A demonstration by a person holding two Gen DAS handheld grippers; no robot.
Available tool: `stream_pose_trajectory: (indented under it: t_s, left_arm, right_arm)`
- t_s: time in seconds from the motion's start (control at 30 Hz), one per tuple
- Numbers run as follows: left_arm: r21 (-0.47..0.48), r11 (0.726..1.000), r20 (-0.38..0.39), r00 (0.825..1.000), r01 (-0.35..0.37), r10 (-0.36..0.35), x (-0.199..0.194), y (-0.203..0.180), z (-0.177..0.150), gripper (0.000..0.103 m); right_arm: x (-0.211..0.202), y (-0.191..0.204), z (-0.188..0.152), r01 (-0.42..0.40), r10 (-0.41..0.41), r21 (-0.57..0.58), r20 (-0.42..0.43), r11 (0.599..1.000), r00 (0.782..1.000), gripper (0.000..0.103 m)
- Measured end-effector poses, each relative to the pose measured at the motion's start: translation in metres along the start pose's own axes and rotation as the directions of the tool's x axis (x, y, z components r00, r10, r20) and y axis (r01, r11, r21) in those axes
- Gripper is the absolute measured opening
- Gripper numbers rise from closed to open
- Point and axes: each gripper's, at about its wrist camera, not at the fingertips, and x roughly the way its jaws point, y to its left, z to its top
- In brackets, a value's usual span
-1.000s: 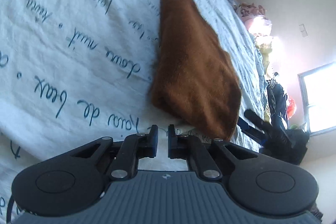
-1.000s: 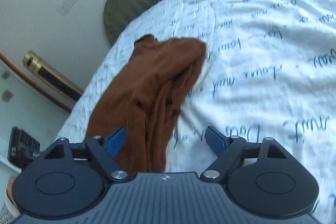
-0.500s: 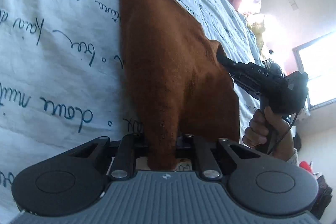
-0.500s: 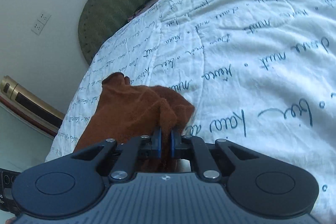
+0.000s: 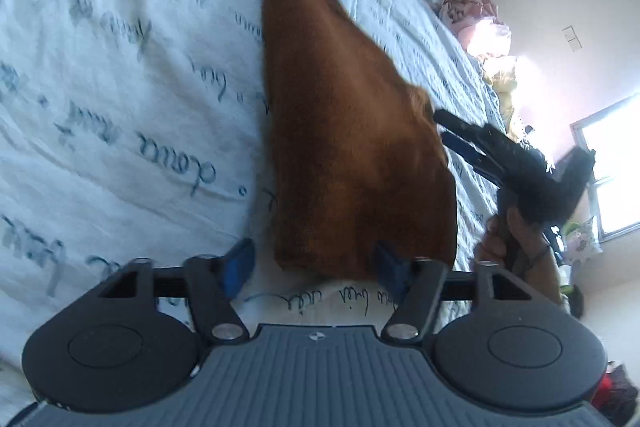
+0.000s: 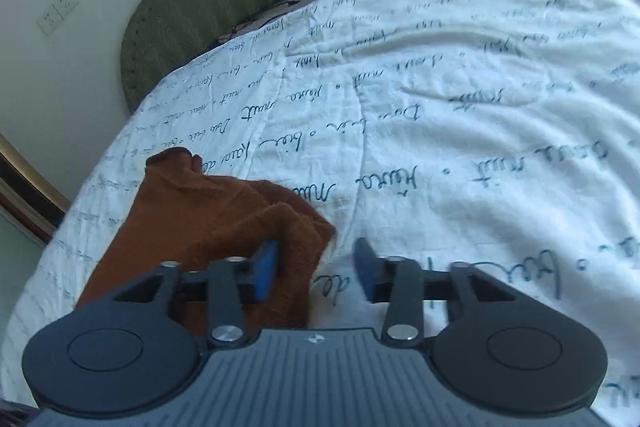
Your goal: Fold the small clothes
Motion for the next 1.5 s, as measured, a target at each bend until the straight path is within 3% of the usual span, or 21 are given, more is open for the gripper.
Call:
stream_pose_trajectory:
  t_s: [0.1,0.17,0.23,0.3,0.43,0.5,0.57,0.67,0.77,1.07,1.1,1.13,1.2,1.23,1.33,1.5]
  left_arm:
    - [0.077,0.997,0.105,0.994,-0.020,0.012,-0.031,-0.018,0.005,0.091]
    - [0.106,0.994,0.131,0.991,-0.013,-0.001,-0.034,-0.033,0.010,0.093]
    - [0.153,0.988,0.144,0.989,-0.037,0.015,-0.023,-0.051,0.010,0.093]
    - [0.193,0.979,0.114,0.992,-0.070,0.048,0.001,-0.068,0.004,0.093]
    - [0.227,0.956,0.101,0.981,-0.183,0.164,0.044,-0.070,-0.016,0.091]
    - [0.228,0.943,0.120,0.969,-0.240,0.217,0.054,-0.062,-0.020,0.093]
    - [0.209,0.943,0.117,0.964,-0.260,0.240,0.060,-0.053,-0.019,0.099]
    - [0.216,0.933,0.121,0.956,-0.289,0.268,0.054,-0.055,-0.021,0.100]
    - [0.201,0.924,0.142,0.943,-0.324,0.300,0.040,-0.058,-0.026,0.100]
    - [0.238,0.863,0.231,0.889,-0.445,0.394,0.021,-0.079,-0.041,0.100]
    - [0.239,0.858,0.229,0.886,-0.454,0.404,0.023,-0.081,-0.042,0.100]
    - [0.239,0.854,0.226,0.882,-0.462,0.413,0.024,-0.081,-0.044,0.100]
    - [0.237,0.850,0.221,0.878,-0.471,0.425,0.025,-0.081,-0.047,0.100]
    - [0.236,0.848,0.221,0.876,-0.474,0.428,0.025,-0.082,-0.048,0.101]
    - [0.230,0.846,0.210,0.874,-0.481,0.439,0.025,-0.080,-0.051,0.101]
    - [0.248,0.840,0.195,0.874,-0.483,0.445,0.015,-0.077,-0.071,0.103]
  right_arm:
    - [-0.057,0.025,-0.018,-0.012,0.025,-0.160,0.078,0.987,0.997,0.065]
    - [-0.085,0.044,-0.040,-0.047,0.071,-0.255,0.084,0.966,0.994,0.053]
    - [-0.099,0.068,-0.069,0.008,0.036,-0.429,0.094,0.903,0.995,0.034]
    - [-0.097,0.084,-0.087,0.080,-0.021,-0.556,0.111,0.827,0.994,0.022]
    - [-0.049,0.078,-0.075,0.132,-0.102,-0.536,0.086,0.834,0.991,0.020]
    - [-0.036,0.064,-0.066,0.120,-0.103,-0.488,0.063,0.864,0.993,0.020]
    - [-0.036,0.062,-0.066,0.140,-0.117,-0.493,0.078,0.859,0.990,0.021]
    - [-0.041,0.055,-0.066,0.139,-0.113,-0.457,0.083,0.879,0.990,0.026]
    - [-0.071,0.053,-0.070,0.104,-0.075,-0.418,0.087,0.903,0.993,0.026]
    - [-0.147,0.055,-0.112,0.042,0.023,-0.436,0.144,0.899,0.989,0.027]
    - [-0.146,0.048,-0.116,0.071,-0.012,-0.452,0.132,0.889,0.991,0.034]
    - [-0.140,0.041,-0.118,0.115,-0.065,-0.466,0.122,0.877,0.990,0.053]
    - [-0.139,0.011,-0.116,0.140,-0.091,-0.406,0.136,0.903,0.986,0.078]
    - [-0.144,-0.002,-0.112,0.135,-0.089,-0.359,0.143,0.923,0.986,0.079]
    - [-0.155,-0.030,-0.099,0.184,-0.138,-0.300,0.170,0.936,0.976,0.079]
    - [-0.215,-0.032,-0.114,0.110,-0.071,-0.214,0.184,0.971,0.980,0.079]
